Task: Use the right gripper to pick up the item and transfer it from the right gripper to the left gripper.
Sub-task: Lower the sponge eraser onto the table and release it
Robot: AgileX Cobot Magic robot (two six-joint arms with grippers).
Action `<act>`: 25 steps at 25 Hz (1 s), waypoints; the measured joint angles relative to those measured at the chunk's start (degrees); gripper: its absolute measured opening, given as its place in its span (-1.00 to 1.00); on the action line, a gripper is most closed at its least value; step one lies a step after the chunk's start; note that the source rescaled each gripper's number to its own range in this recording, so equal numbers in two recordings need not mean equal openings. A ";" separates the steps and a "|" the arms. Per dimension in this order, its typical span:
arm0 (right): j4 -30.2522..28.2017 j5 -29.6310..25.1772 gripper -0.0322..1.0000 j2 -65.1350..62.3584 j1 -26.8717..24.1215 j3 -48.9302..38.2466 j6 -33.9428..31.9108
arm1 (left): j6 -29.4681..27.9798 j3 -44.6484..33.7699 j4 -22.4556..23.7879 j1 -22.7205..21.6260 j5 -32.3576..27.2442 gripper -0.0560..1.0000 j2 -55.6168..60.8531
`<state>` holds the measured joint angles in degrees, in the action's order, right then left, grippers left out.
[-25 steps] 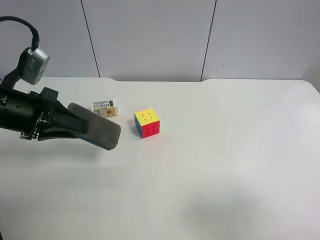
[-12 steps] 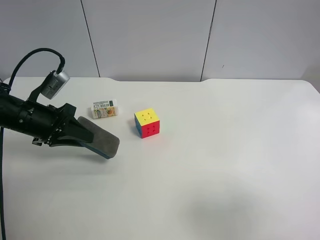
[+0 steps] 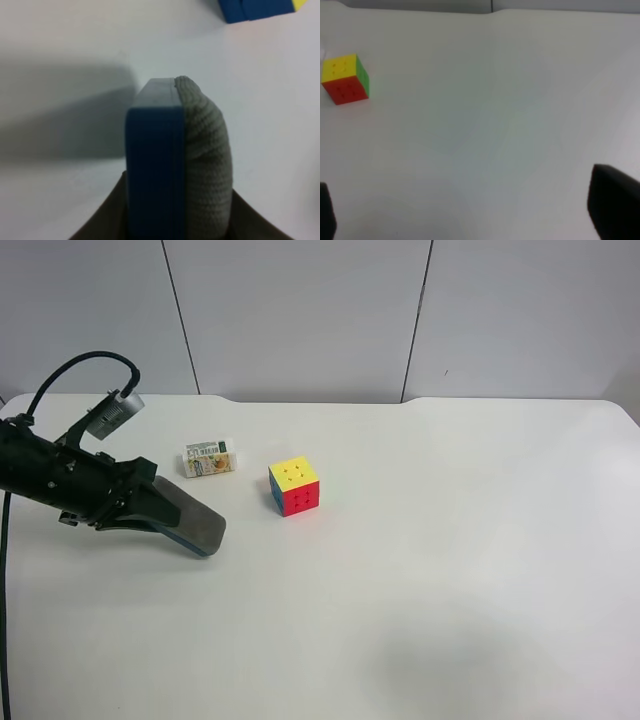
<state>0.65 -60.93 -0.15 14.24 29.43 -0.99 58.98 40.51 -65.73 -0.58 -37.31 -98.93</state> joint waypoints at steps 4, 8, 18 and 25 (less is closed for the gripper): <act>0.00 0.00 0.98 0.00 0.00 0.00 -0.05 | 0.00 0.00 0.76 0.00 0.37 -0.29 0.00; 0.00 0.00 0.98 0.00 0.00 0.00 -0.05 | -0.66 0.04 1.79 0.00 2.25 0.82 0.00; 0.00 0.00 0.98 0.00 0.00 0.00 -0.05 | -2.63 1.76 11.00 0.00 4.40 0.99 3.97; 0.00 0.00 0.98 0.00 0.00 0.00 -0.11 | -11.86 4.52 23.16 0.00 5.18 0.99 11.60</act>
<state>0.65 -60.93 -0.15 14.24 29.43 -1.10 47.12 45.03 -42.56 -0.58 -32.12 -87.33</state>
